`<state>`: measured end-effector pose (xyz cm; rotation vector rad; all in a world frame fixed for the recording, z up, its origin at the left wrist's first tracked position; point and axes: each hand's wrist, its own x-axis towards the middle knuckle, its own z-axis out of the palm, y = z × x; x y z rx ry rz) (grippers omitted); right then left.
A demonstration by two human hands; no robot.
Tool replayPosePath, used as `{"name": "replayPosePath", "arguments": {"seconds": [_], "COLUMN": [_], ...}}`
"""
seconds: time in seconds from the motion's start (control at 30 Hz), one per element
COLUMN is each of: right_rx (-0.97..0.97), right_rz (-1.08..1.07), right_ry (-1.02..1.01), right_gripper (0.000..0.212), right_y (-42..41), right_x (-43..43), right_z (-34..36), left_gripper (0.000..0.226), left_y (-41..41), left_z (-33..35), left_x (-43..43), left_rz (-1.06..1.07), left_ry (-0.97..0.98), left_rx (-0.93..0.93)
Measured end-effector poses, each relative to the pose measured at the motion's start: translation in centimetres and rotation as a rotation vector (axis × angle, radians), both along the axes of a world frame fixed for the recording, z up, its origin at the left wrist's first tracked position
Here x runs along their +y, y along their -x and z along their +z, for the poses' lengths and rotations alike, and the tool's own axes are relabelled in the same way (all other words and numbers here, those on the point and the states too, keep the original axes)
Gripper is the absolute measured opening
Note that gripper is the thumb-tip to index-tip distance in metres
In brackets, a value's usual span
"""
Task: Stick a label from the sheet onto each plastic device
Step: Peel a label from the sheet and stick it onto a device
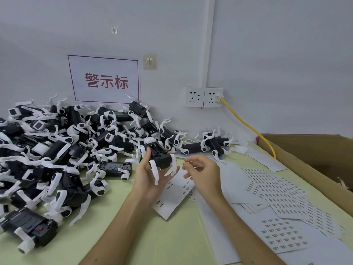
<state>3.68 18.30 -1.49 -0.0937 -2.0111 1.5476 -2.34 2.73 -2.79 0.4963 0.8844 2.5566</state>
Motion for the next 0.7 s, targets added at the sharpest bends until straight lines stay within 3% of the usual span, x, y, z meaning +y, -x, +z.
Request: {"name": "replayPosePath", "arguments": {"seconds": [0.57, 0.7], "right_rx": [0.044, -0.014], "right_rz": [0.036, 0.077], "right_ry": [-0.119, -0.14], "right_gripper": [0.021, 0.011], "right_y": [0.01, 0.0], "right_x": [-0.13, -0.1], "right_z": [-0.21, -0.29], "left_gripper": [0.05, 0.045], "left_y": [-0.4, -0.4], "left_z": [0.56, 0.73], "left_x": [0.31, 0.18], "left_rz": [-0.06, 0.016], "left_ry": [-0.099, -0.106], "left_rx": [-0.036, -0.05]}}
